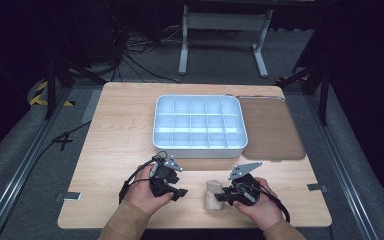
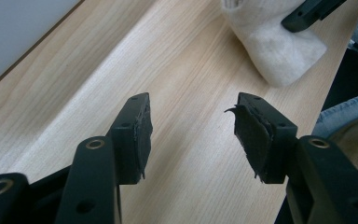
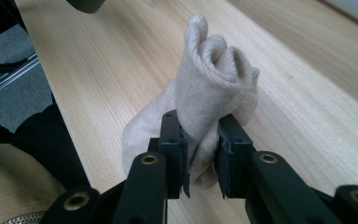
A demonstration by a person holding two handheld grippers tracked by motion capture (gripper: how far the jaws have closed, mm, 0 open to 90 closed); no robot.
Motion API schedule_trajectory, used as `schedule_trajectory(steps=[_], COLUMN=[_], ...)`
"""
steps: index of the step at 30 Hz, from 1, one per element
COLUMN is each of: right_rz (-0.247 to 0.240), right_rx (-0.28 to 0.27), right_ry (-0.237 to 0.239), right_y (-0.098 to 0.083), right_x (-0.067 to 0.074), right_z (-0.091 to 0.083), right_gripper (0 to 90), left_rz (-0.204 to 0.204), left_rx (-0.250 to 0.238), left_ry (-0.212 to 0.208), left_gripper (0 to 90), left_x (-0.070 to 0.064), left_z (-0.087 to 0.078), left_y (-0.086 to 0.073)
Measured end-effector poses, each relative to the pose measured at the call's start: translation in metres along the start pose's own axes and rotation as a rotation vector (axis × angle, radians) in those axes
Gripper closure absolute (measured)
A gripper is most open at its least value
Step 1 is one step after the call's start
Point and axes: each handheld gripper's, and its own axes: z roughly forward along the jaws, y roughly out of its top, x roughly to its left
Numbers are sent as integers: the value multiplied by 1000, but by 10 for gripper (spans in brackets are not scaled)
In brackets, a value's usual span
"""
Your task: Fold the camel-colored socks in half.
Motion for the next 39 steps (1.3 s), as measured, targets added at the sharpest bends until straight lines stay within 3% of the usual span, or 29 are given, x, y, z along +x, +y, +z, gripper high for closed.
schedule_trajectory(steps=[23, 34, 39], right_rz=[-21, -4, 7], right_rx=[-61, -93, -96], right_ry=[-47, -76, -64], right_y=[36, 49, 54], right_x=[-9, -25, -30], right_z=[-49, -72, -76], right_gripper=[747, 747, 747], left_rz=[4, -1, -6], left_rx=[-20, -18, -26], left_ry=[-2, -3, -4], left_gripper=[472, 472, 472], left_x=[4, 5, 5], left_z=[-5, -7, -7], left_y=[2, 2, 2])
